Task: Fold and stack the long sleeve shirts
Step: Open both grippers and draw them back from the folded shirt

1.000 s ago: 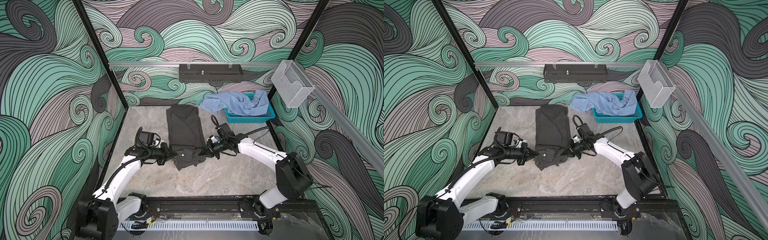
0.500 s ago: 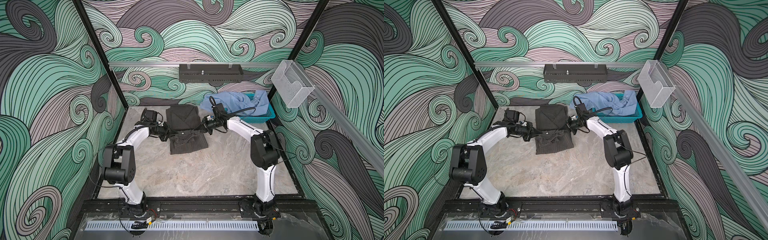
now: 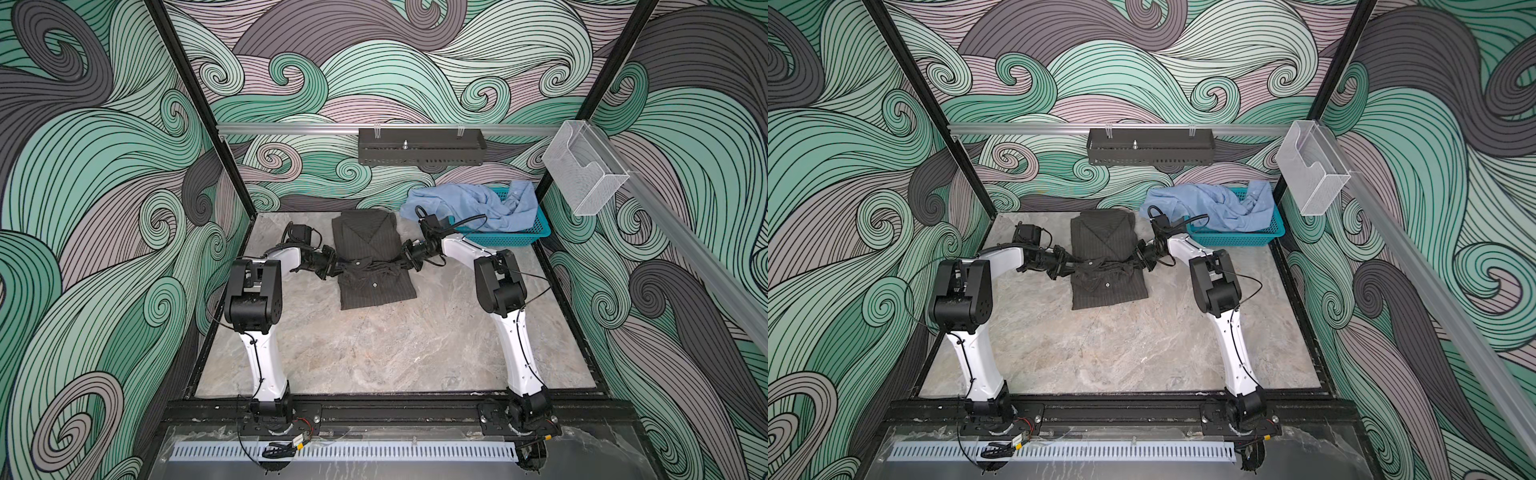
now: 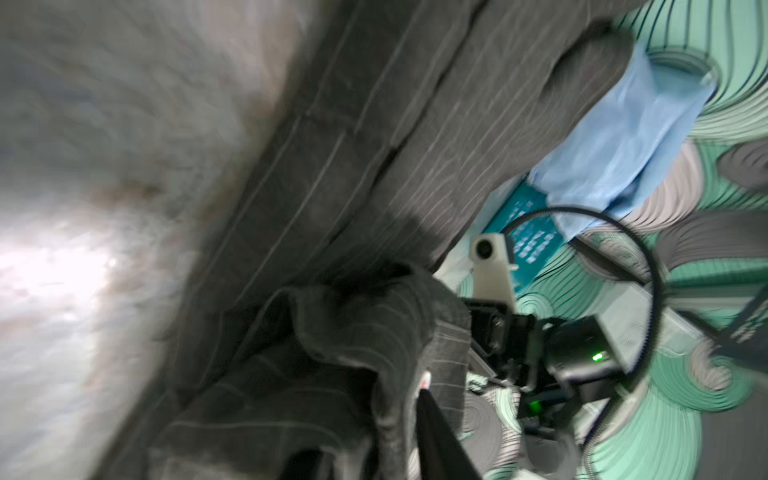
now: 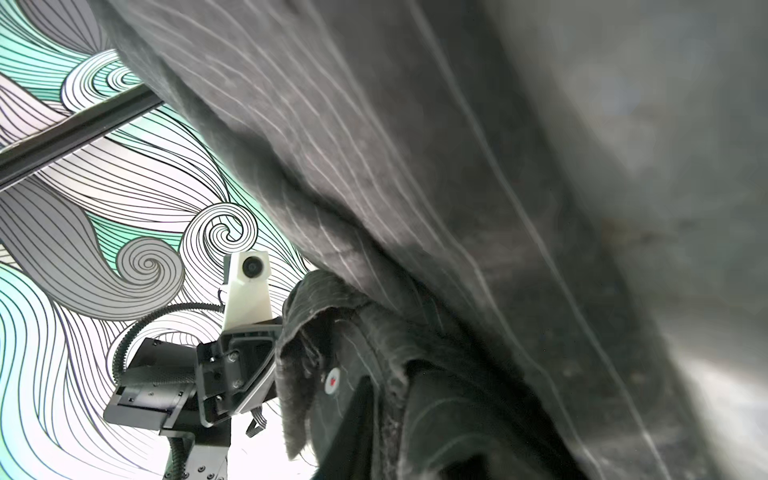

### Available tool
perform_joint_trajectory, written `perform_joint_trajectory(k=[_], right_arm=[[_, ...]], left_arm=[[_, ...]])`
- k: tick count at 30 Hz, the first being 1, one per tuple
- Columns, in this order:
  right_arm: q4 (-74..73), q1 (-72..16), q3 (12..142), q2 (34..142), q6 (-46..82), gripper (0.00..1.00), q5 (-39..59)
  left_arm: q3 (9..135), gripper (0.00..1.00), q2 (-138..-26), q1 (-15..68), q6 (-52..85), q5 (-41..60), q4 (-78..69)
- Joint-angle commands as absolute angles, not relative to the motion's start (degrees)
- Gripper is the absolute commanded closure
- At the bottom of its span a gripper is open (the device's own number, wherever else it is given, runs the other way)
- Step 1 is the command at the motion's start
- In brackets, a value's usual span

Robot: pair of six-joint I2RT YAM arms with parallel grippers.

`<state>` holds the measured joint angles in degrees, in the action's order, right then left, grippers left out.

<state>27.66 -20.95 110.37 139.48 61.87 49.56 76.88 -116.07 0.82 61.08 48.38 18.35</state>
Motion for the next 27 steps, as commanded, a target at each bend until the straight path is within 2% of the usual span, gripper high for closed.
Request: perform_joint_trajectory(k=[1,2,4,7,12,17,24,27], right_arm=[[30.44,-20.53,114.62,139.31,59.45,0.67,47.56],[31.89,-20.44,116.17,139.31,58.48,0.62,47.2],[34.72,-20.13,118.62,138.98,56.72,0.57,46.46],[37.73,-19.48,119.98,137.17,54.59,0.51,44.88],[39.93,-18.63,116.48,131.7,50.64,0.42,41.98],[40.21,-18.29,112.44,129.57,49.06,0.37,41.84],[40.25,-17.94,111.27,127.51,47.48,0.36,41.7],[40.83,-17.73,112.98,127.68,47.19,0.36,43.24]], left_arm=[[80.52,0.45,-115.72,0.0,62.65,48.92,15.76],[81.19,0.38,-115.37,-0.21,62.59,48.95,16.08],[81.95,0.31,-114.19,-0.67,62.29,48.89,16.62],[82.84,0.27,-111.35,-1.78,60.36,48.81,19.49],[82.46,0.27,-104.66,-3.68,54.78,47.37,26.69],[78.88,0.27,-100.24,-3.78,50.1,46.63,32.08],[71.05,0.31,-93.62,-2.27,44.14,44.89,37.22],[68.28,0.36,-92.12,0.37,40.95,43.71,39.36]])
